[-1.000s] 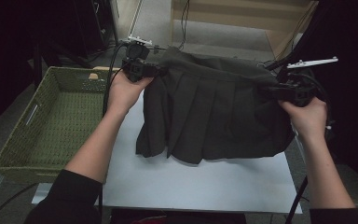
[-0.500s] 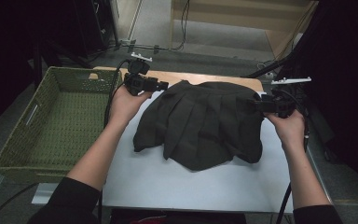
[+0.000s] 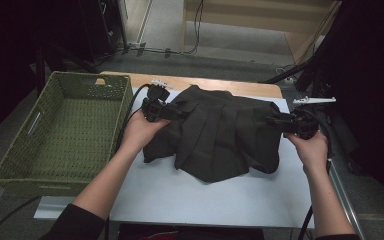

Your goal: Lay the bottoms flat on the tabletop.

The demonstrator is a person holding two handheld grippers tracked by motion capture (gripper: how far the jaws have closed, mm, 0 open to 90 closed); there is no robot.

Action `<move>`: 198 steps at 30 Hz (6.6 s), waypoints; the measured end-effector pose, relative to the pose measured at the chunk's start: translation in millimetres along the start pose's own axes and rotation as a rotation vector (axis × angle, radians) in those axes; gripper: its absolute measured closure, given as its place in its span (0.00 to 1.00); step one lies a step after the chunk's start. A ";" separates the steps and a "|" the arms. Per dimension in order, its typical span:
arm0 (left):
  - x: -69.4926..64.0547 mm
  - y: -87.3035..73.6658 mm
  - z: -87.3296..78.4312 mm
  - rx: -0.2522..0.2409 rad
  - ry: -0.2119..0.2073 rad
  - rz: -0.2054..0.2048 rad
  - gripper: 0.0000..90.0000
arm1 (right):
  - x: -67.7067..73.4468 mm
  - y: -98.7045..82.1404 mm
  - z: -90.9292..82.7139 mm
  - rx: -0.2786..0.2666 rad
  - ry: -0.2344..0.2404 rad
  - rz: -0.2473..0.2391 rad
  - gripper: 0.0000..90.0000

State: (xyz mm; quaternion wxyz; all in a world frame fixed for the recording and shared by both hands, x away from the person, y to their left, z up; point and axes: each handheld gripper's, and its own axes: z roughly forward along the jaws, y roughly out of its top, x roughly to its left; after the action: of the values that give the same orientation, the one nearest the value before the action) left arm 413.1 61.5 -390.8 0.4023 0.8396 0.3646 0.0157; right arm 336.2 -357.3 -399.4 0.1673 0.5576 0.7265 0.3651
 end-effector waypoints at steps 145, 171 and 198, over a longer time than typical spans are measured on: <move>-62.7 -83.7 61.0 0.028 -0.113 0.084 0.47 | 93.9 17.5 158.9 0.015 0.068 -0.111 0.93; -62.0 -103.5 94.5 0.067 0.029 0.207 0.96 | 96.1 3.6 159.1 -0.007 0.065 -0.112 0.92; -0.7 -18.8 25.0 -0.107 0.180 -0.022 0.99 | 77.8 46.8 116.5 -0.069 -0.003 -0.110 0.92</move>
State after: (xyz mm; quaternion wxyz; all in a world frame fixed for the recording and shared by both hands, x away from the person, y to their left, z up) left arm 409.3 52.1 -420.4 0.4123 0.8081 0.4069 0.1063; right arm 419.1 -239.5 -432.0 0.2072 0.5112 0.7429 0.3792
